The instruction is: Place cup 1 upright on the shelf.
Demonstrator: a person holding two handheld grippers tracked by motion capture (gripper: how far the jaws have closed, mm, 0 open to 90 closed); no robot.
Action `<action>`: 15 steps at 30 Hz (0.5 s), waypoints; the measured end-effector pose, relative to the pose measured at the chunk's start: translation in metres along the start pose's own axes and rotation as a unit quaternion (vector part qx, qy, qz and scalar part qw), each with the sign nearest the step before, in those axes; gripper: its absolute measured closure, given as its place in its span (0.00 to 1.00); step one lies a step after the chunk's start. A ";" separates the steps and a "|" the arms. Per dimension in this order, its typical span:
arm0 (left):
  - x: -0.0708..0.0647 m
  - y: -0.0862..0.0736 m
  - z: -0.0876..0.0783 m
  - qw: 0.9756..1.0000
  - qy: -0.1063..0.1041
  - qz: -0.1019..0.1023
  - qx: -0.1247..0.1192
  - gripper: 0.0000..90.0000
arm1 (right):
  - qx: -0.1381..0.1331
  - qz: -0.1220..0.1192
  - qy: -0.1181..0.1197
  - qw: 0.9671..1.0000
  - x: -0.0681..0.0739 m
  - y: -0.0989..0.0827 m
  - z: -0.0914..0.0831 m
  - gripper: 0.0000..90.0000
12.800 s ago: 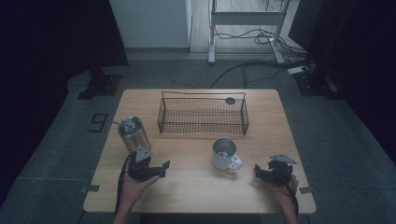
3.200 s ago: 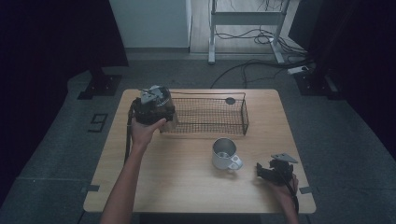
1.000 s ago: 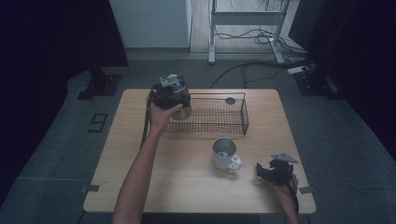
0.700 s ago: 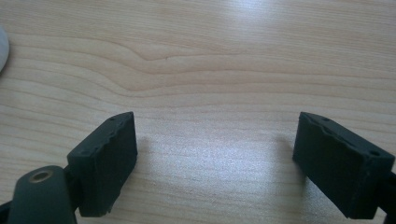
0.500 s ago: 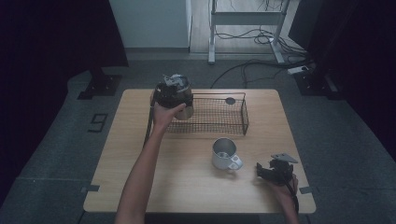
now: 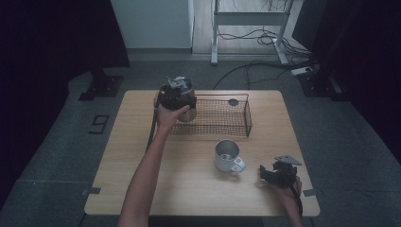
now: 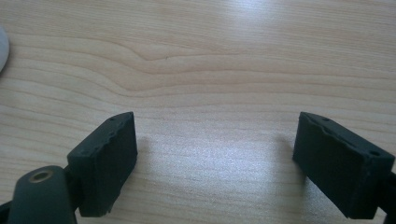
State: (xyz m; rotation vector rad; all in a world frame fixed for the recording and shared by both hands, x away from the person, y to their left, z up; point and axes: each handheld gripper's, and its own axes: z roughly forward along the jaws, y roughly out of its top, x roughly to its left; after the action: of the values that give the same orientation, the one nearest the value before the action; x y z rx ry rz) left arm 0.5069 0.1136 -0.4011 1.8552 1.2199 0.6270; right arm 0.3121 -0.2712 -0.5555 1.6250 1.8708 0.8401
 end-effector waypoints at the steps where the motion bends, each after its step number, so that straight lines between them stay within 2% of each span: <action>1: 0.000 0.000 0.000 1.000 0.000 0.000 0.000 0.04 | 0.000 0.000 0.000 1.000 0.000 0.000 0.000 0.15; 15: 0.004 -0.003 0.007 1.000 0.008 -0.003 0.004 0.05 | 0.000 0.000 0.000 1.000 0.000 0.000 0.000 0.15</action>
State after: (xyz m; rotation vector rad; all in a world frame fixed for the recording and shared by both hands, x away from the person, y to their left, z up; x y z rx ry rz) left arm 0.5129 0.1156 -0.4073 1.8561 1.2389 0.6356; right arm 0.3121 -0.2712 -0.5555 1.6236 1.8705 0.8400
